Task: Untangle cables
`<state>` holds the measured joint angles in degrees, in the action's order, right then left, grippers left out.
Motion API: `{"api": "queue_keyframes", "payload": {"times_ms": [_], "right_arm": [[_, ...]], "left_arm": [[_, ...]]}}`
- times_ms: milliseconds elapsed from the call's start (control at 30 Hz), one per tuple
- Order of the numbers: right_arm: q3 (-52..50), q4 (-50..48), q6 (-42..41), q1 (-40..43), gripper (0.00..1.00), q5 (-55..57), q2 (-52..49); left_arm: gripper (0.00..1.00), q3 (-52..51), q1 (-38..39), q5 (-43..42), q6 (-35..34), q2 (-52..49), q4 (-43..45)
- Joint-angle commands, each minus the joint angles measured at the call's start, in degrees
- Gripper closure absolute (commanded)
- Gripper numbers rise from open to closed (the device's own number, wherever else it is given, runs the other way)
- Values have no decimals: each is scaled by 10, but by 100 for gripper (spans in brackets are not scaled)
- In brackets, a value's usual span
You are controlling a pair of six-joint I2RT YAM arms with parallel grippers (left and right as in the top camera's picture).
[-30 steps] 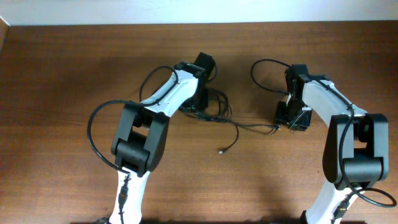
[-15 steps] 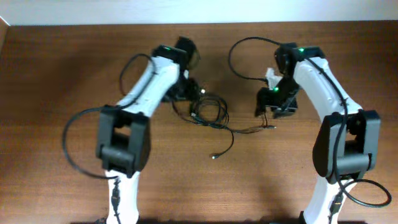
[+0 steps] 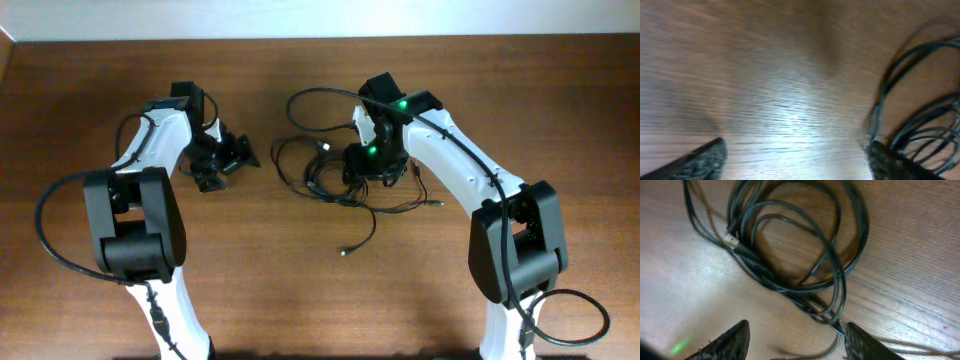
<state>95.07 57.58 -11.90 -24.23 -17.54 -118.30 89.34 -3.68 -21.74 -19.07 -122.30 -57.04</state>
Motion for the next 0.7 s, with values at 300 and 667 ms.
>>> {"api": "queue_keyframes", "payload": {"times_ms": [300,667], "right_arm": [[-74,-112,133,-111,50,99,4],[-173,-253,122,-115,96,86,5]], "left_arm": [[0,-6,19,-27,3,8,22],[1,-6,18,-27,3,8,24]]}}
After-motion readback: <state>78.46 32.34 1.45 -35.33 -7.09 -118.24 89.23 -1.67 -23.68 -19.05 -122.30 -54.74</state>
